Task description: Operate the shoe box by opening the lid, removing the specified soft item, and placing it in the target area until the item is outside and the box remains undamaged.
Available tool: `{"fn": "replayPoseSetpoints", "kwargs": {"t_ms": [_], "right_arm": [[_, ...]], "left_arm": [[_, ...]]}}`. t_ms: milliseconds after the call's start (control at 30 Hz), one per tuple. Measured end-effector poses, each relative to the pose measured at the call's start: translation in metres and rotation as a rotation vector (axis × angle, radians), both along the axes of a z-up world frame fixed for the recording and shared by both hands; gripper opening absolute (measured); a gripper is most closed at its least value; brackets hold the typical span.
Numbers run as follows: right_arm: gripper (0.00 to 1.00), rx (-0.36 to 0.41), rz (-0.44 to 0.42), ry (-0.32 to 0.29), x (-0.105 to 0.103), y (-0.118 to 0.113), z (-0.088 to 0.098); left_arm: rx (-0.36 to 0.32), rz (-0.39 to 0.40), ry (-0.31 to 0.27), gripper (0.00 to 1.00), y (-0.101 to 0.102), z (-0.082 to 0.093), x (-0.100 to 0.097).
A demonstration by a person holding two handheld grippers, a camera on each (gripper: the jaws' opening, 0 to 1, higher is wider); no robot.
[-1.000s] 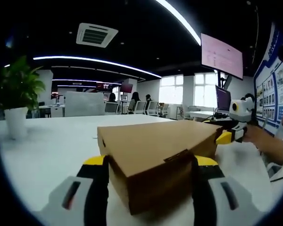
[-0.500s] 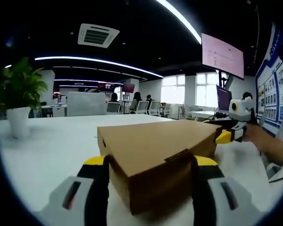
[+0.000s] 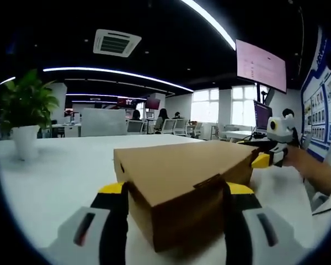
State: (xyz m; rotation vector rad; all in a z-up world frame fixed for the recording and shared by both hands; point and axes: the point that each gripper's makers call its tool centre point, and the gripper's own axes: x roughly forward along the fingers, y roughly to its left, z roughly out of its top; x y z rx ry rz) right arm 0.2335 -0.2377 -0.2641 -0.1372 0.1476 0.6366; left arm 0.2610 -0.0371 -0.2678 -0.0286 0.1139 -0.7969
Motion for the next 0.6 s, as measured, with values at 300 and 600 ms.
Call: {"fn": "replayPoseSetpoints", "kwargs": {"t_ms": [300,600], "right_arm": [[0.84,0.018,-0.002,-0.006,-0.005,0.0,-0.001],[0.84,0.023,0.014,-0.008,-0.007,0.0,-0.001]], "left_arm": [[0.002,0.01,-0.007,0.7,0.001,0.0,-0.007],[0.002,0.027,-0.007,0.7,0.002,0.0,-0.013]]}}
